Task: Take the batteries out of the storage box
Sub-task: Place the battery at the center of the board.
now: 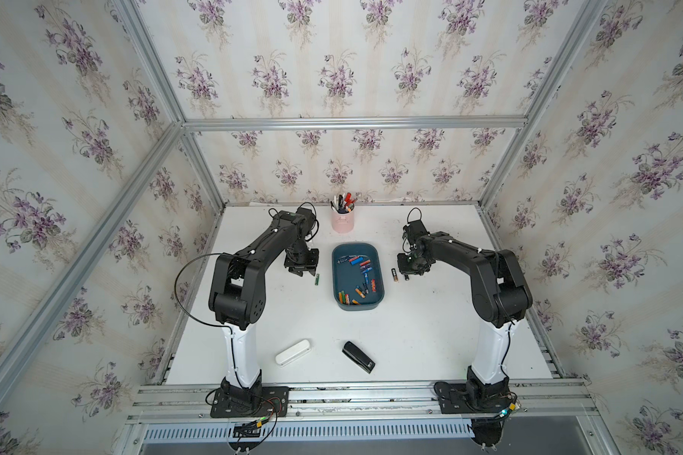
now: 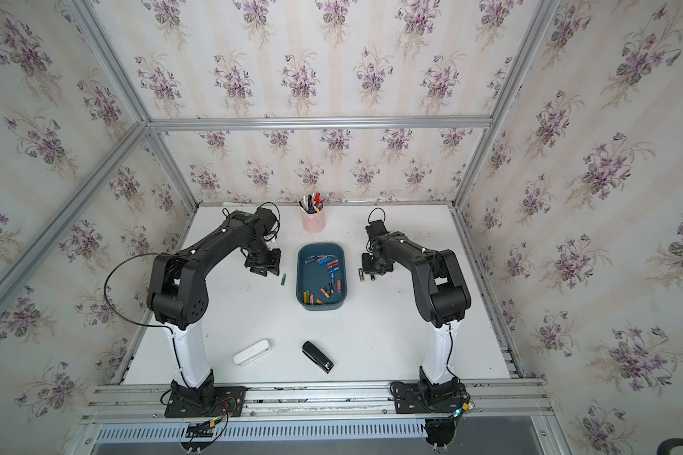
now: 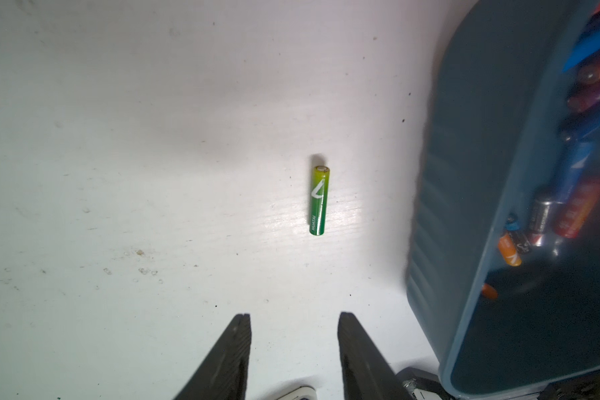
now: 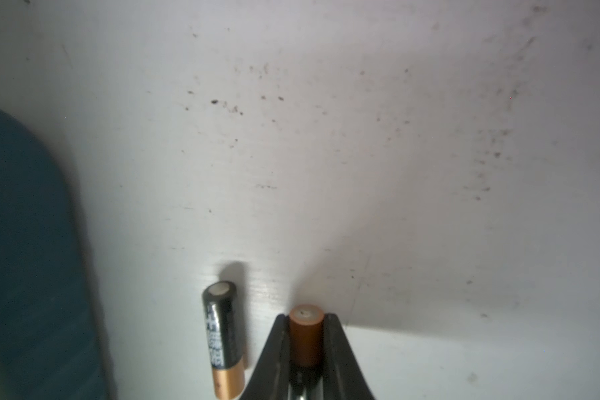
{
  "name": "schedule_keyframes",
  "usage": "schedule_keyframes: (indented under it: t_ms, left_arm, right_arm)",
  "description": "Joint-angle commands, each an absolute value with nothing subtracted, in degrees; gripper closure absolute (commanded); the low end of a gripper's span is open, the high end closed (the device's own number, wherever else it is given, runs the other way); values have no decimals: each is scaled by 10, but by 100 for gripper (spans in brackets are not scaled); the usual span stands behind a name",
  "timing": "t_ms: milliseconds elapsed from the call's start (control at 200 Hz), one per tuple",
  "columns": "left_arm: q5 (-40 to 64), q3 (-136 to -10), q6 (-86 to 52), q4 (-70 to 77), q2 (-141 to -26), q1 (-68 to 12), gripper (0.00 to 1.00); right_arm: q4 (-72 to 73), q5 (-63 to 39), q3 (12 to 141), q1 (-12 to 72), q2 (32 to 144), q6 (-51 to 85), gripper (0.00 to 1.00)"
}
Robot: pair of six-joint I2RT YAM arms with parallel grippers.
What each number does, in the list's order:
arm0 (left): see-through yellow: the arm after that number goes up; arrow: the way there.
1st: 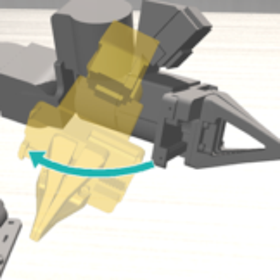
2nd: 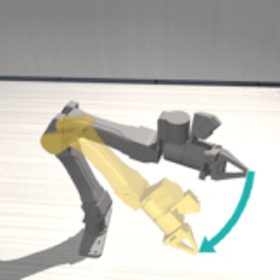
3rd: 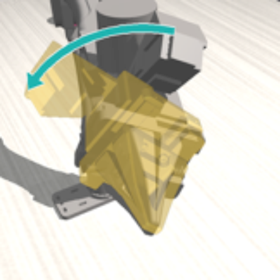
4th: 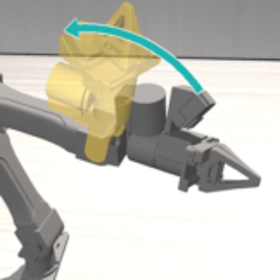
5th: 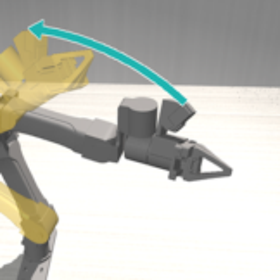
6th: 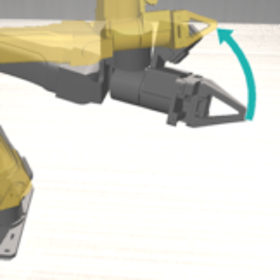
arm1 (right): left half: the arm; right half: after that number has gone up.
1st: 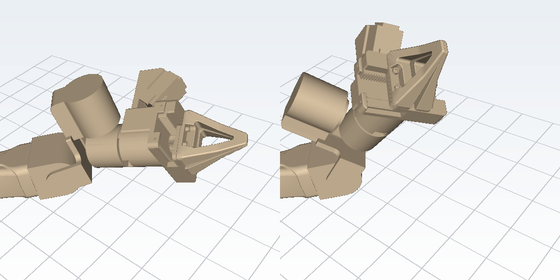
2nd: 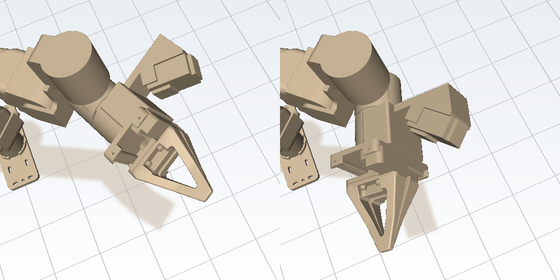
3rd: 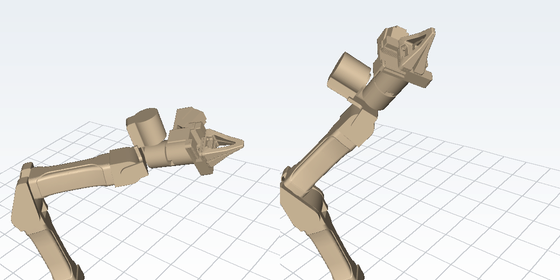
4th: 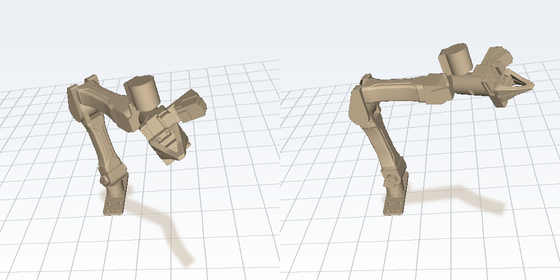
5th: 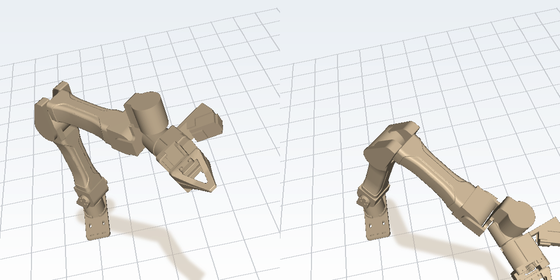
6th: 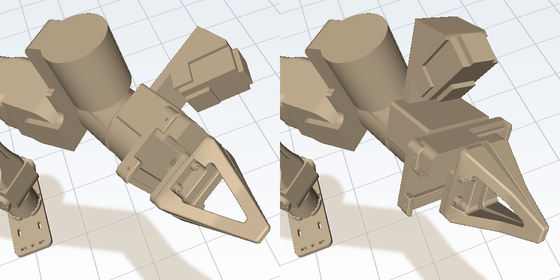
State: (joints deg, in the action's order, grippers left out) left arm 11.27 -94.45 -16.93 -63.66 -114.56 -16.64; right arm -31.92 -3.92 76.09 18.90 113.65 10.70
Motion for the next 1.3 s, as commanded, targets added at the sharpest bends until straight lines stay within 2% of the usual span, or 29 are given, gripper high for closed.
schedule_keyframes:
  t_ms: [0,350,1299]
  left_arm:
    - [107,-950,-171,-645,-1148,-166,54]
    - [109,-954,-171,-643,-1151,-168,53]
    - [110,-956,-170,-646,-1140,-174,52]
  right_arm:
    - [-305,-41,760,189,1140,101,85]
    - [-298,-42,759,188,1140,104,85]
    - [-314,-33,754,189,1128,101,72]
